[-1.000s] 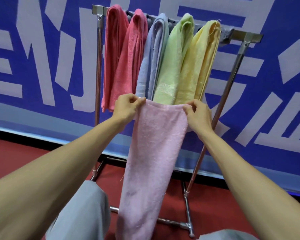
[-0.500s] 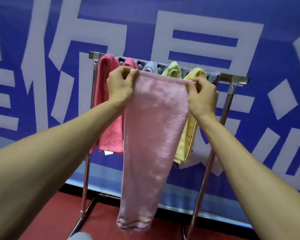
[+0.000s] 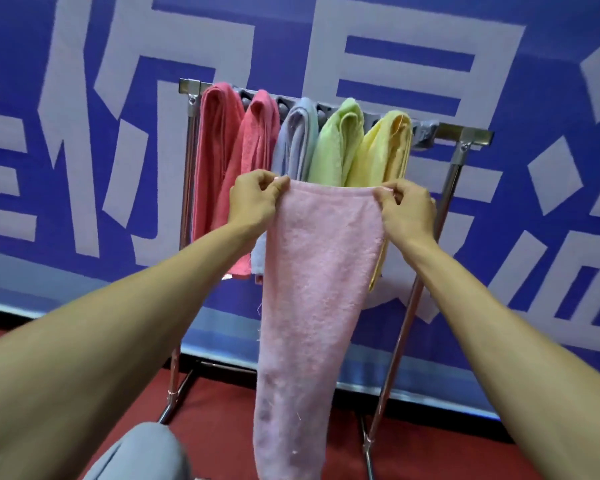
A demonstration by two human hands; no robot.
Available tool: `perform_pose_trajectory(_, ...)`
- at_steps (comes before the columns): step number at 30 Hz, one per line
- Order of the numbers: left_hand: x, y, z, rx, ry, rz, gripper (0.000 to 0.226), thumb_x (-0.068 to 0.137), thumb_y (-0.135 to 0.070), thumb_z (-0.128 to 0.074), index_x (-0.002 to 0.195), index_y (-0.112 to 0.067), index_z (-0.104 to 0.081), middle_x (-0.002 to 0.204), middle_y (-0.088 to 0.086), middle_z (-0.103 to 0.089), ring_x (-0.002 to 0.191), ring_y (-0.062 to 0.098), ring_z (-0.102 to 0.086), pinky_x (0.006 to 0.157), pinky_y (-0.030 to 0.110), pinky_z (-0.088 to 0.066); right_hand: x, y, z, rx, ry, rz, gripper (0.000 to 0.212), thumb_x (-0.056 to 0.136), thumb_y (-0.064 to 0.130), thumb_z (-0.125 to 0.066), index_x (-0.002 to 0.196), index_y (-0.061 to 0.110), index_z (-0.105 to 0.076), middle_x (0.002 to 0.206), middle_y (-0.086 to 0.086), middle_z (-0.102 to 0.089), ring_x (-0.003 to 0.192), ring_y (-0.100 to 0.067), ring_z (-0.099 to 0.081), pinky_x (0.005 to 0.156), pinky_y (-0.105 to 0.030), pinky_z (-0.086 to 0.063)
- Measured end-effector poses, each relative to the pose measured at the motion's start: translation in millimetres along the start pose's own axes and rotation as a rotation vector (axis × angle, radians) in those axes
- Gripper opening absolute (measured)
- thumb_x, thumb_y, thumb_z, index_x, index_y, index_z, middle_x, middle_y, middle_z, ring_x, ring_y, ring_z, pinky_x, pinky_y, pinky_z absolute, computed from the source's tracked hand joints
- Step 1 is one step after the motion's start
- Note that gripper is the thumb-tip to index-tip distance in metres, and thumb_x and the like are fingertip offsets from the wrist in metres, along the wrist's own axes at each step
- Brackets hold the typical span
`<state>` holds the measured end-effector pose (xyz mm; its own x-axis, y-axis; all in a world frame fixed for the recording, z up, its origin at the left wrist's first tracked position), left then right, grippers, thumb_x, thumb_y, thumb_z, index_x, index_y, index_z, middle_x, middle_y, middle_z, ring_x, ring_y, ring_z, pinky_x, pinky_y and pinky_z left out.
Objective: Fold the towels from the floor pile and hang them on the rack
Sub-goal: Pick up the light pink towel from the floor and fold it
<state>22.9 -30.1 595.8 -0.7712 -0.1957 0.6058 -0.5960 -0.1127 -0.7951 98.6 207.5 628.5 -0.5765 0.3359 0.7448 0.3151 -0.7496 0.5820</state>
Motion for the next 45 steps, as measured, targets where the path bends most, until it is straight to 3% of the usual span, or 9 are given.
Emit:
perform_pose_trajectory(5,-45.2,67.4,2.9,0.1,0.177,0.129,0.02,0.086,-0.026,-0.069,0.067,-0.019,-0.066,0.061,-0.003,-0.061,0.059,0.013,-0.053,0.062,0.035,-0.052,-53.5,-51.4,-23.6,-0.081,0.157,-0.118,0.016,0.089,0.02,-0.061,0.091,0.011,-0.073,0.091,-0.006,-0.072,0.093,-0.021,-0.063,0.078,-0.027,-0.043)
perform_pose_trajectory(10,-100.0,124.6,-1.0,0.042,0.319,0.312,0.018,0.087,-0.02,-0.069,0.076,-0.006,-0.069,0.064,0.007,-0.055,0.052,0.011,-0.047,0.048,0.02,-0.05,-112.3,-108.1,-46.0,-0.102,0.298,-0.268,0.017,0.086,0.025,-0.065,0.092,0.013,-0.076,0.088,-0.003,-0.072,0.087,-0.016,-0.062,0.078,-0.027,-0.044)
perform_pose_trajectory(18,-178.4,217.4,-12.4,-0.091,0.394,0.647,0.022,0.089,-0.019,-0.066,0.072,-0.005,-0.063,0.067,0.008,-0.054,0.053,0.011,-0.055,0.053,0.021,-0.055,-224.0,-195.1,-101.3,0.323,0.427,-0.81,0.012,0.088,0.009,-0.065,0.076,0.006,-0.066,0.074,-0.011,-0.061,0.062,-0.014,-0.058,0.056,-0.027,-0.057)
perform_pose_trajectory(21,-198.2,242.6,-19.3,-0.108,0.421,0.737,0.019,0.089,-0.016,-0.064,0.076,-0.002,-0.062,0.063,0.006,-0.053,0.054,0.01,-0.054,0.052,0.019,-0.054,-241.8,-198.3,-116.8,0.378,0.484,-0.892,0.014,0.089,0.004,-0.061,0.076,0.006,-0.063,0.066,-0.007,-0.058,0.051,-0.008,-0.058,0.047,-0.022,-0.055)
perform_pose_trajectory(23,-203.8,248.9,-28.1,-0.123,0.447,0.772,0.018,0.09,-0.015,-0.063,0.077,-0.002,-0.061,0.054,-0.001,-0.057,0.047,0.004,-0.055,0.05,0.017,-0.052,-239.0,-195.8,-125.2,0.366,0.531,-0.876,0.009,0.089,0.003,-0.06,0.08,0.004,-0.064,0.065,-0.006,-0.058,0.052,-0.009,-0.058,0.053,-0.025,-0.059)
perform_pose_trajectory(29,-181.5,251.6,-58.0,-0.1,0.517,0.747,0.019,0.089,-0.019,-0.065,0.079,-0.003,-0.061,0.083,0.018,-0.056,0.068,0.02,-0.058,0.057,0.024,-0.057,-232.6,-204.1,-140.7,0.398,0.541,-0.938,0.01,0.089,0.005,-0.06,0.08,0.003,-0.064,0.071,-0.011,-0.064,0.059,-0.014,-0.065,0.061,-0.029,-0.061)
perform_pose_trajectory(35,-193.9,253.2,-70.5,-0.111,0.55,0.772,0.016,0.085,-0.018,-0.069,0.077,-0.005,-0.065,0.073,0.011,-0.065,0.064,0.017,-0.061,0.053,0.021,-0.053,-232.8,-211.8,-153.8,0.361,0.512,-1.017,0.017,0.084,0.005,-0.066,0.092,-0.01,-0.069,0.08,-0.017,-0.066,0.07,-0.022,-0.068,0.064,-0.03,-0.061)
perform_pose_trajectory(39,-203.8,247.1,-75.4,-0.107,0.549,0.762,0.016,0.082,-0.018,-0.072,0.079,-0.003,-0.07,0.078,0.015,-0.068,0.068,0.019,-0.061,0.072,0.034,-0.057,-237.4,-204.3,-155.8,0.451,0.508,-1.049,0.015,0.084,0.001,-0.064,0.092,-0.012,-0.068,0.082,-0.02,-0.068,0.065,-0.021,-0.07,0.06,-0.029,-0.061)
perform_pose_trajectory(45,-209.5,233.2,-71.2,-0.034,0.648,0.627,0.015,0.073,-0.003,-0.079,0.087,-0.008,-0.075,0.08,0.008,-0.075,0.069,0.01,-0.067,0.072,0.02,-0.056,-241.7,-199.6,-145.9,0.511,0.535,-1.065,0.02,0.087,0.013,-0.068,0.089,-0.007,-0.069,0.075,-0.017,-0.071,0.064,-0.023,-0.071,0.062,-0.031,-0.061)
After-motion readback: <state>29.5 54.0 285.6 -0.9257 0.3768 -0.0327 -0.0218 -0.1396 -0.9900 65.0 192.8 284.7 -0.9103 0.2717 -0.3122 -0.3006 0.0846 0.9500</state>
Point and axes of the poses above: each hand's wrist, its own x-axis towards the middle knuckle, its own z-axis out of the back of the hand, y = z × x, the point moved 7 cm from there along x, towards the middle knuckle
